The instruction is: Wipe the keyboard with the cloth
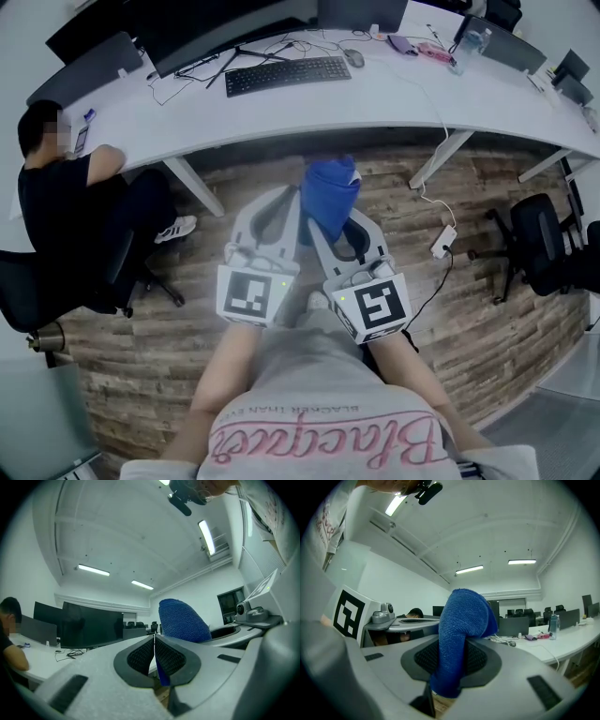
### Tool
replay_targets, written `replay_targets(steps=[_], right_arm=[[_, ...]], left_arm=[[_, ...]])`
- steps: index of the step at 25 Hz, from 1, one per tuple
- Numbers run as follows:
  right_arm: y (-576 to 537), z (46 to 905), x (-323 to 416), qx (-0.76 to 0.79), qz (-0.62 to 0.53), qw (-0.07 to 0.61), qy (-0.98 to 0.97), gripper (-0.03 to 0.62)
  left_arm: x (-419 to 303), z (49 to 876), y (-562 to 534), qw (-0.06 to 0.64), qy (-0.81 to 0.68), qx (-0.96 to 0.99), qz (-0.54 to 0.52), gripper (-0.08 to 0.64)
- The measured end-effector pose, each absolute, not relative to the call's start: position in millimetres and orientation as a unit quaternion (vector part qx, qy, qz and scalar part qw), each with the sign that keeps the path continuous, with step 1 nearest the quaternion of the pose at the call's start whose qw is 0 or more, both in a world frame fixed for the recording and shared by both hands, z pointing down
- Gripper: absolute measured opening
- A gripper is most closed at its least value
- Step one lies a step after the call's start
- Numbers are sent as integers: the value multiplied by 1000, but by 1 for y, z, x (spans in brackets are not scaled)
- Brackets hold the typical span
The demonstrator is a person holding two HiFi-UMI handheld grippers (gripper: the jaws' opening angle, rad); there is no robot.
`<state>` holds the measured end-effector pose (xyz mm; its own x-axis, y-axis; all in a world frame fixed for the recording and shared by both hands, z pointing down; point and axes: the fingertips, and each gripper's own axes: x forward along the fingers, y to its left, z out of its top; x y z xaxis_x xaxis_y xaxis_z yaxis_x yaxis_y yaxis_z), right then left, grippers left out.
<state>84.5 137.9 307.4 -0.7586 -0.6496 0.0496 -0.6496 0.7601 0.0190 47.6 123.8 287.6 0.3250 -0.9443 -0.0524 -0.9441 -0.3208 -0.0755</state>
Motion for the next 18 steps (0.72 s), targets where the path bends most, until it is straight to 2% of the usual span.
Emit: replay_targets(steps=[7, 18], right_arm=[[83, 307, 86, 320, 5, 31, -947, 100], [43, 312, 94, 312, 2, 29, -950, 100]], left_arm=[[49, 287, 72, 33, 603, -797, 1, 6], [55, 291, 34, 51, 612, -789, 0, 6]])
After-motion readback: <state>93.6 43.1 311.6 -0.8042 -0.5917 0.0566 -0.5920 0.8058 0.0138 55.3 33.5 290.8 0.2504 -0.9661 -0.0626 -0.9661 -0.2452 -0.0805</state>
